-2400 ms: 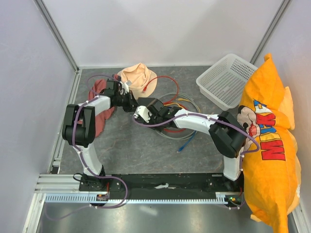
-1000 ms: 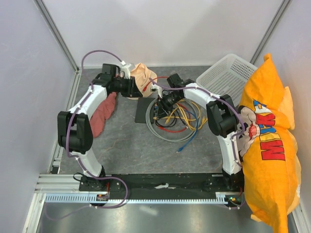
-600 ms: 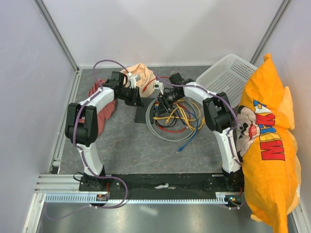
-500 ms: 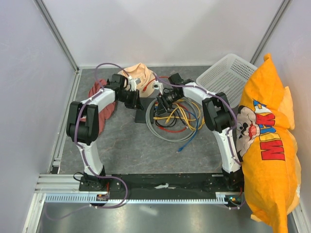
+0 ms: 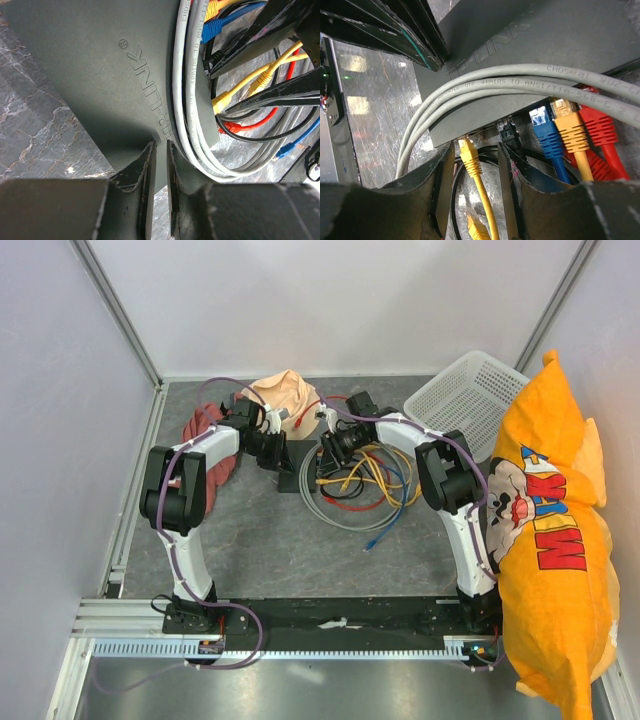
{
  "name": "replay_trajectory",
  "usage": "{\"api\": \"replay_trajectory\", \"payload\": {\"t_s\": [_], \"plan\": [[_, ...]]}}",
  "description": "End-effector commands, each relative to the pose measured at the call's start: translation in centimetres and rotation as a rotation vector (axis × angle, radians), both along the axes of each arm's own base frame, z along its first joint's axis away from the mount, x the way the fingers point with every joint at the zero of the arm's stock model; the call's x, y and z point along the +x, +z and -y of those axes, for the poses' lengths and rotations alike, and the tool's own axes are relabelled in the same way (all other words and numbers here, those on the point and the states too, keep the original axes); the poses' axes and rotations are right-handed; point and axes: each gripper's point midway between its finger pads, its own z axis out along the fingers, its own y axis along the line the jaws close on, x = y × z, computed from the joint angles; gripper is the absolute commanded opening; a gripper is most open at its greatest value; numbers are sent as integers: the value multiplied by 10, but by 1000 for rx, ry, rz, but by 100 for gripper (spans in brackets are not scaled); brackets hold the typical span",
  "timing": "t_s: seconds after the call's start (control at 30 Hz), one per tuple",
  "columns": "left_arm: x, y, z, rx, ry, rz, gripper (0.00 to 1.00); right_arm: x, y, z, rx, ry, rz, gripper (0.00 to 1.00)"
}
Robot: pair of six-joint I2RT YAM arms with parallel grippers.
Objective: Pull the plug from the switch port
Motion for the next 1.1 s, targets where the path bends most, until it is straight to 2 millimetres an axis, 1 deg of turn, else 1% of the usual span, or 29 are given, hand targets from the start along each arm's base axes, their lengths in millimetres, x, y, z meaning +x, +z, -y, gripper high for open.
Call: {"api": "replay_trajectory", "payload": {"t_s": [0.0, 0.03, 0.17, 0.47, 0.57, 0.63, 0.73, 0.8, 0.83, 0.93, 1.07], "plan": [[-2, -23, -7, 57, 31, -32, 20, 0, -12, -5, -31, 3, 43, 47], [-5, -27, -8, 63, 32, -43, 20, -4, -15, -5, -35, 10, 36, 47], [-7, -31, -9, 65, 36, -54, 19, -17, -19, -10, -40, 49, 25, 47], [-7, -32, -7, 61, 30, -50, 18, -14, -28, -12, -34, 43, -11, 47], [-8, -32, -7, 63, 25, -47, 18, -16, -28, -13, -24, 56, -25, 47], [-9, -32, -6, 67, 22, -46, 18, -19, -27, -13, -8, 76, -23, 47], [-10, -33, -5, 68, 15, -47, 18, -26, -14, -14, 64, 117, -44, 48], [-10, -34, -4, 71, 13, -46, 18, -30, -14, -11, 74, 133, -72, 48], [-10, -35, -4, 73, 10, -46, 18, -29, -12, -13, 81, 143, -71, 47], [-11, -36, -3, 81, 4, -41, 17, -28, -22, -9, 50, 131, -95, 45], [-12, -37, -2, 90, -9, -36, 17, -28, -27, -8, 32, 120, -105, 45]]}}
